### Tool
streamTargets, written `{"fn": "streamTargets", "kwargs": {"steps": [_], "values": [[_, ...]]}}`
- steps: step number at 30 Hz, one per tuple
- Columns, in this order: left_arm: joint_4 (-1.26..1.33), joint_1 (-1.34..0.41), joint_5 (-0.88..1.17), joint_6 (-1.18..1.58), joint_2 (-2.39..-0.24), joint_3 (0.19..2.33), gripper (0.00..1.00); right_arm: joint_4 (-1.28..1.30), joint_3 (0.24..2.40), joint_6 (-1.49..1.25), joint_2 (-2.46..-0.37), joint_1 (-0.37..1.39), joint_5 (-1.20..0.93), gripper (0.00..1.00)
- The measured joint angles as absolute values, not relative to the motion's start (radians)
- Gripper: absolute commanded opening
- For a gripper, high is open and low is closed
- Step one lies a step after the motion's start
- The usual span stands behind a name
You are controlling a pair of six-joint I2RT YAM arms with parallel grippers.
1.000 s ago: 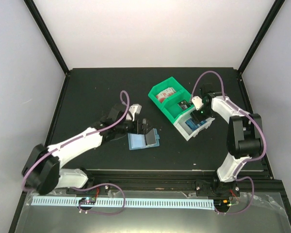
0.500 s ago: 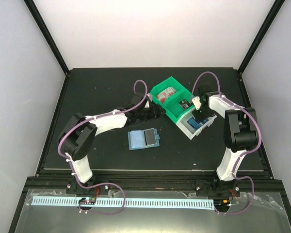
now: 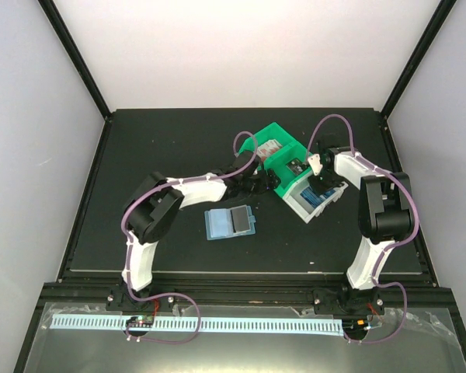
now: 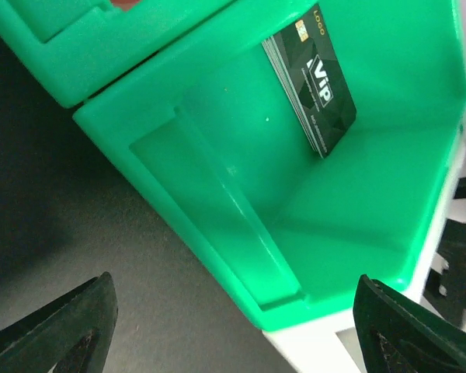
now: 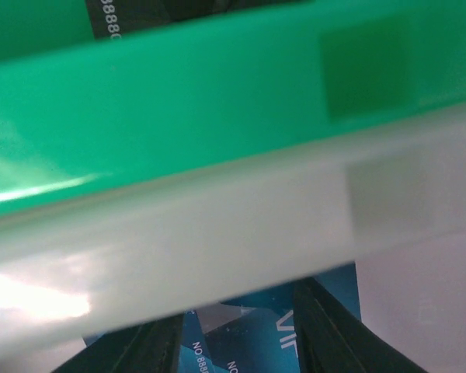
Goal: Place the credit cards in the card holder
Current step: Pick up the credit card from the storage box.
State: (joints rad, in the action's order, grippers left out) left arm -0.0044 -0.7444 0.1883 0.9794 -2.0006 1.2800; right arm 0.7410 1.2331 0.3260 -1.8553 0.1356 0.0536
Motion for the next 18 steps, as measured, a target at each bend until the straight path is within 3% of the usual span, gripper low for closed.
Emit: {"fn": "streamTargets", "kwargs": {"steps": [3,8,12,18], "values": [[-0.038,-0.751,0.188,0.993,-2.047,1.336,0.79,0.744,1.233,0.313,-1.852,0.136,0.044,0.50],[-0.087,-0.759,0.179,1.038,-2.086,1.404,0.73,0.748,1.234,0.299,-1.852,0.136,0.044,0.50],[-0.125,-0.762,0.162,1.080,-2.112,1.435,0.64,0.748,1.236,0.289,-1.851,0.136,0.043,0.46],[-0.188,-0.764,0.134,1.128,-2.174,1.504,0.58,0.747,1.238,0.284,-1.827,0.136,0.042,0.41]]}}
